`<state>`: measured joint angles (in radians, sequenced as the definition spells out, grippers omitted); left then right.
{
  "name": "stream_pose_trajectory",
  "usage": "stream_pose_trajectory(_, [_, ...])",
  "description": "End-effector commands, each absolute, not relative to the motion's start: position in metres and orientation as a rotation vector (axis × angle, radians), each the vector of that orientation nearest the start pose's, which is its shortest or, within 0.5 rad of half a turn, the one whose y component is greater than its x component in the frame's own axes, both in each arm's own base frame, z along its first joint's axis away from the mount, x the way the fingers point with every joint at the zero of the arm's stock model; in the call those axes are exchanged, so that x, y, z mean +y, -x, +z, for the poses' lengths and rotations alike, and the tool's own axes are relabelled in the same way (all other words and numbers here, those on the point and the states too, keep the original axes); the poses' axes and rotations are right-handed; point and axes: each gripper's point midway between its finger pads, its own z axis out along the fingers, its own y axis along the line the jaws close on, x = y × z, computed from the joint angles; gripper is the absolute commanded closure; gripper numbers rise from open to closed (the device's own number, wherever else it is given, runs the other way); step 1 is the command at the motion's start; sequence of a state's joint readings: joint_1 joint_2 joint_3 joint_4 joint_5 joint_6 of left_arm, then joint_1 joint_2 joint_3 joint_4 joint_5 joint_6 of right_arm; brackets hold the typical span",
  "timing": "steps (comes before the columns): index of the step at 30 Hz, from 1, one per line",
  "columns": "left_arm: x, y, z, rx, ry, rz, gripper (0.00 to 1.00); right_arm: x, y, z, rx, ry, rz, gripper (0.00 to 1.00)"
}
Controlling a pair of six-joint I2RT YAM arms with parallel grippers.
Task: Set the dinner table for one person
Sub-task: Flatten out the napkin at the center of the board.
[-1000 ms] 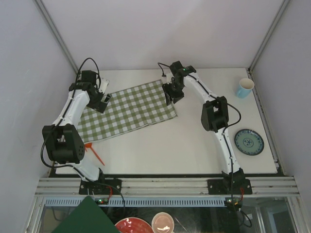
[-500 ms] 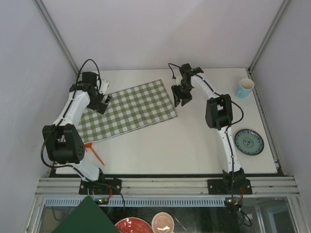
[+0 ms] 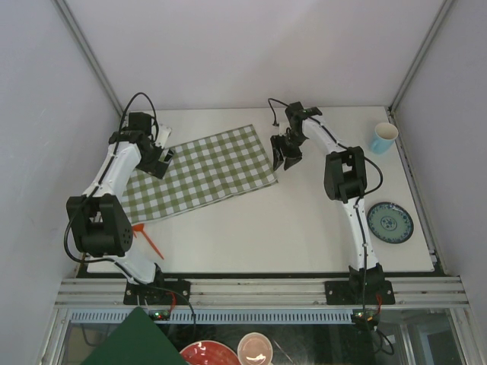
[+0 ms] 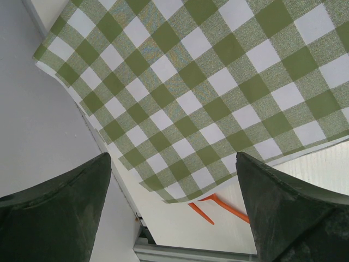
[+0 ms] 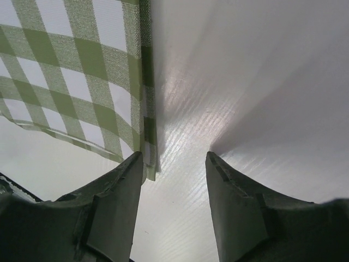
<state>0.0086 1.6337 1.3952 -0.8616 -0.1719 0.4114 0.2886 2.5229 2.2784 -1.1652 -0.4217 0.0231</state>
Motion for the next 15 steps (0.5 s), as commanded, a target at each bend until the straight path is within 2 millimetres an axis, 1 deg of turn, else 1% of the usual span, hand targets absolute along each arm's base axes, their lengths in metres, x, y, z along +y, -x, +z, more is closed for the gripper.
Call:
stream_pose_trajectory(1, [0.046,-0.365,0.152,2.608,-0.493,0.36,0.0,0.211,-0.449,0.063,2.866,0.414,0.737,0.49])
stream_pose_trajectory(4, [0.047,-0.365,0.151,2.61,-0.492,0.362,0.0,0.213,-0.448,0.064,2.863,0.411,0.752,0.49])
stream_pose_trajectory(9, [0.048,-0.364,0.153,2.608,-0.493,0.371,0.0,0.216,-0.446,0.053,2.885,0.406,0.773,0.49])
stream_pose_trajectory(15, [0.048,-0.364,0.151,2.61,-0.493,0.372,0.0,0.226,-0.443,0.049,2.89,0.412,0.821,0.49])
